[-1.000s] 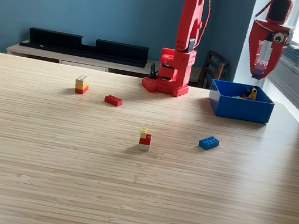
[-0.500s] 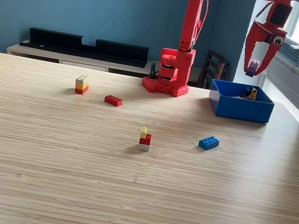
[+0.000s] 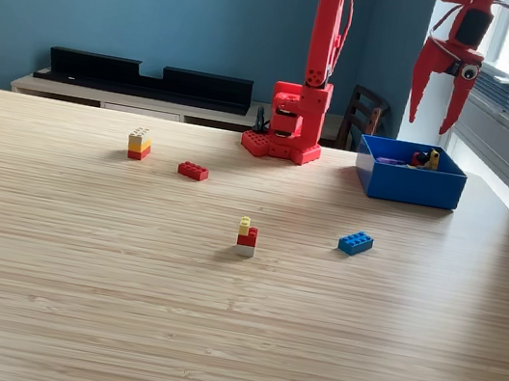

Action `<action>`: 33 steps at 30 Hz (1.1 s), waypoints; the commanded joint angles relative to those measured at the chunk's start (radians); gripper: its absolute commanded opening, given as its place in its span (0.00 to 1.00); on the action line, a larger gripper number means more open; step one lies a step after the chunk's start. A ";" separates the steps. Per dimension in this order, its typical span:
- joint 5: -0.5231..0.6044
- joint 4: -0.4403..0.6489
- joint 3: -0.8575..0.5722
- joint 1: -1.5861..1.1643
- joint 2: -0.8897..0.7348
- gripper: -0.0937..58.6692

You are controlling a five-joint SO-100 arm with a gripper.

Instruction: Grasp a lego block and put it in the bin.

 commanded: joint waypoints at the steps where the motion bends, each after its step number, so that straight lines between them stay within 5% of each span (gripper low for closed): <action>1: 0.057 0.038 -0.160 0.190 0.080 0.10; 4: 0.097 0.037 -0.213 0.365 0.071 0.00; 19: 0.126 0.032 -0.230 1.209 0.066 0.00; 33: 0.034 -0.012 -0.221 1.361 0.064 0.00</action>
